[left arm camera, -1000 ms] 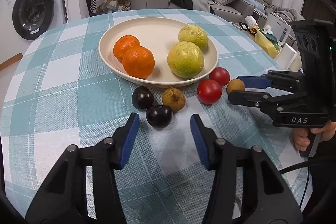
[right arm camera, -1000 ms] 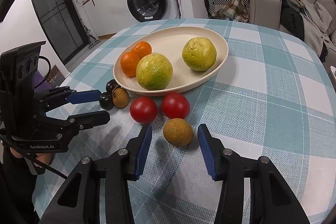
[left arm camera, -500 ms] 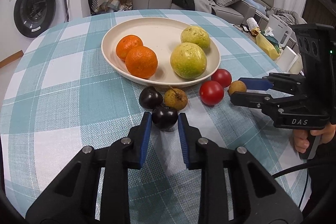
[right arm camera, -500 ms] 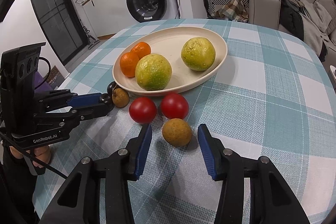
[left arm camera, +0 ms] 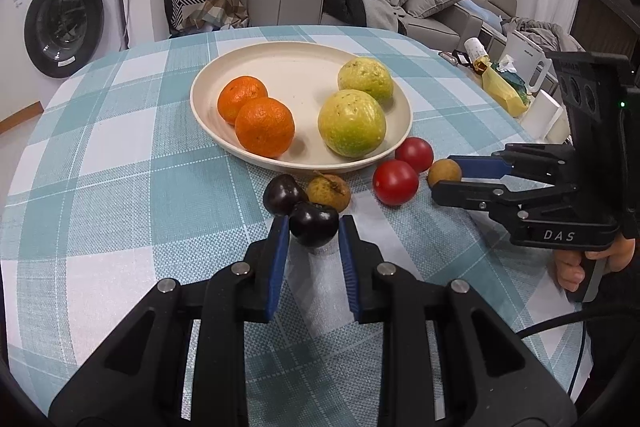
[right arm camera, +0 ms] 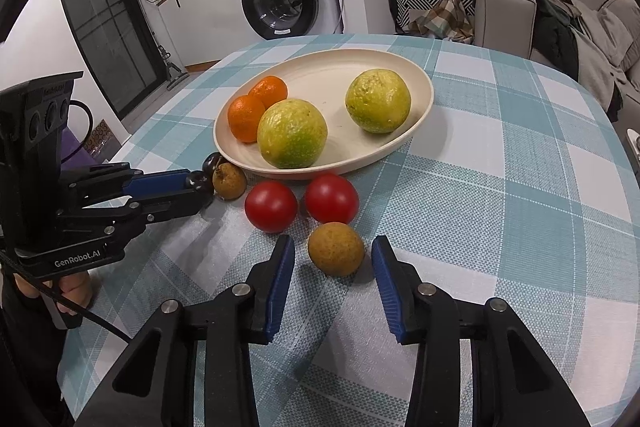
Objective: Organize fruits
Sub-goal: 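Close the right tool around the brown round kiwi-like fruit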
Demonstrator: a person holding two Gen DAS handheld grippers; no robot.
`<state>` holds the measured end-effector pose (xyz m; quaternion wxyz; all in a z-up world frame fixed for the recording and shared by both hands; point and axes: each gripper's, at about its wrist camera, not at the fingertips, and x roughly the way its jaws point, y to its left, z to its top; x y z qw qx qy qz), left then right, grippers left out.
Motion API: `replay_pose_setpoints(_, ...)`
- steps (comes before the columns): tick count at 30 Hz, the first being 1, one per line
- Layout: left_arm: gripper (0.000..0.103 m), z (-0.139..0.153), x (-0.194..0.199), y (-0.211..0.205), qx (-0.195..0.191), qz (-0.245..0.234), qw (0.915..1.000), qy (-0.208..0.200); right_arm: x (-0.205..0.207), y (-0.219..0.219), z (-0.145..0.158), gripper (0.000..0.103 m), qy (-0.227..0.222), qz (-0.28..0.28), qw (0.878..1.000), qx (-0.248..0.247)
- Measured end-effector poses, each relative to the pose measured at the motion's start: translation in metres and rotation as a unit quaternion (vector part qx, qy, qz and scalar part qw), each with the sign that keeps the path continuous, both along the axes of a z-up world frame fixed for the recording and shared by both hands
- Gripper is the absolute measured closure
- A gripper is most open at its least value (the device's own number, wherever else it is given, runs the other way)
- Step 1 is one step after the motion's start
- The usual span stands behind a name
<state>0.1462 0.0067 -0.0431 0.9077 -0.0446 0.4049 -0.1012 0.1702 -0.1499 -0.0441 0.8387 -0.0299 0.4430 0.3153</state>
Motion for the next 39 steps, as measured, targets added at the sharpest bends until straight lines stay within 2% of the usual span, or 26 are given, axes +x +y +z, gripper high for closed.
replay_pose_setpoints(20, 0.08, 0.003, -0.004, 0.003, -0.005, 0.003, 0.9999, -0.013, 0.001, 0.0, -0.002, 0.062, 0.0, -0.002, 1.0, -0.002)
replay_pose_setpoints(24, 0.08, 0.005, -0.005, 0.004, -0.007, 0.004, 0.9998, -0.016, 0.002, 0.0, -0.003, 0.073, 0.002, -0.001, 1.0, -0.001)
replay_pose_setpoints(39, 0.08, 0.016, -0.01, 0.009, -0.016, 0.016, 0.9989, -0.042, -0.003, -0.009, 0.015, 0.074, -0.036, -0.014, 0.999, 0.035)
